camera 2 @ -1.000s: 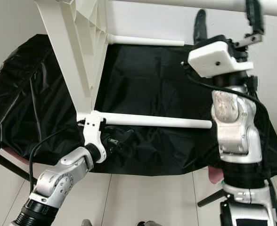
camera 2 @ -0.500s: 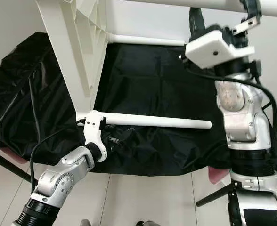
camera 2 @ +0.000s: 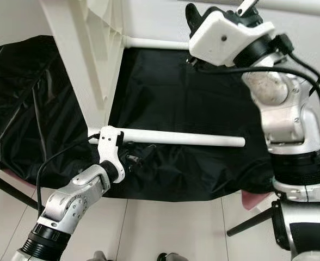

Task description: Building children table

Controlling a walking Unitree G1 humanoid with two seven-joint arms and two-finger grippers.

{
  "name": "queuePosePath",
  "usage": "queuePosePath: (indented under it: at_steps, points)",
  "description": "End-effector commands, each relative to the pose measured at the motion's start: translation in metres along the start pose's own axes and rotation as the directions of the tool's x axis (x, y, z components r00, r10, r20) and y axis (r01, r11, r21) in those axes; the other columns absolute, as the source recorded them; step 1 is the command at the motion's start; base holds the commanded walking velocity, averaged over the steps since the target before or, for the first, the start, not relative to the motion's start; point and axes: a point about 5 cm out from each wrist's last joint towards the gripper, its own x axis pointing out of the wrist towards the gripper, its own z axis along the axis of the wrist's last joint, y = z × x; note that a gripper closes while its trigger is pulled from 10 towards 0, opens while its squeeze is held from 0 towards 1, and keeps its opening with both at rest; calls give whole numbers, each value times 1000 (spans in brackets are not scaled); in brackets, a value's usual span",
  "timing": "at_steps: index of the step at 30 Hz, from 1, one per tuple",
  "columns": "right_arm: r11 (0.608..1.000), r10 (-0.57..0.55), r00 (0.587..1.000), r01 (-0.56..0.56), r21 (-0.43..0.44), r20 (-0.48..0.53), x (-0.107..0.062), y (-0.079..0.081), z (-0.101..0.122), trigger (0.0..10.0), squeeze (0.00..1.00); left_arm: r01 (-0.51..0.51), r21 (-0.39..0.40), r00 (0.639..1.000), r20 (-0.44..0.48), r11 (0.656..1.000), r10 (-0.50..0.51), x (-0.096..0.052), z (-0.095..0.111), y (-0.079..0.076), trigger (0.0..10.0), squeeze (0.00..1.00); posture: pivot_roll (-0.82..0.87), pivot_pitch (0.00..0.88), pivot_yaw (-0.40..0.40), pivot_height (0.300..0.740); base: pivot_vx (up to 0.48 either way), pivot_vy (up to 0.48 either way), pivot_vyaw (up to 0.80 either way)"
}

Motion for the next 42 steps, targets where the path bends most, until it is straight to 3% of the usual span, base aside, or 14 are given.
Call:
queuePosePath:
  at_steps: [1,9,14,15,16,22,24,29,32,33,34,35,40,42]
  points:
    - [999,28,999,-28,-16,19,3,-5,3,10000,0,102,3,994,-25,995,-102,1,-5,-6,10000,0,-76,145,16,740,0,0,0]
    - [985,120,992,-123,-117,-29,19,-47,-1,10000,0,115,-9,991,-67,993,-115,9,-10,-12,10000,0,-85,147,30,740,0,0,0]
    - [980,148,987,-154,-126,-56,20,-55,-5,10000,0,89,-30,992,-81,996,-92,14,-12,-12,10000,0,-102,154,35,740,0,0,0]
    - [976,165,983,-174,-133,-74,20,-60,-7,4039,0,52,-48,993,-104,998,-57,19,-14,-11,10000,0,-108,157,35,740,0,0,0]
    - [971,182,979,-193,-142,-88,20,-63,-9,0,0,29,-75,992,-121,997,-38,23,-15,-11,10000,0,-108,157,35,740,0,0,0]
    - [961,221,969,-236,-146,-110,20,-68,-13,0,0,-138,-189,983,-149,972,110,41,-9,0,10000,0,-113,162,30,740,0,0,0]
    - [961,221,969,-236,-146,-110,20,-68,-13,0,0,-138,-189,983,-149,972,110,41,-9,0,10000,0,-113,162,30,740,0,0,0]
    - [962,222,969,-236,-135,-114,20,-72,-13,0,0,-322,-247,946,-128,914,299,53,12,22,10000,0,-114,166,33,740,0,0,0]
    - [962,223,968,-237,-134,-113,21,-73,-13,0,0,-361,-261,932,-122,895,341,53,15,28,10000,0,-113,167,35,740,0,0,0]
    - [963,222,969,-235,-130,-111,21,-74,-12,0,0,-428,-298,903,-130,853,409,51,17,37,10000,0,-113,168,37,740,0,0,0]
    - [963,222,969,-235,-130,-111,21,-74,-12,0,0,-428,-298,903,-130,853,409,51,17,37,10000,0,-113,168,37,740,0,0,0]
    - [964,222,969,-235,-128,-108,21,-74,-12,0,0,-479,-314,877,-127,820,464,48,21,46,10000,0,-112,169,40,740,0,0,0]
    - [963,226,968,-238,-126,-106,21,-74,-12,0,0,-515,-346,853,-117,784,509,45,28,53,10000,0,-112,169,40,740,0,0,0]
    - [964,228,968,-239,-118,-103,21,-75,-12,0,0,-573,-405,802,-96,713,590,40,41,66,10000,0,-99,173,39,740,0,0,0]
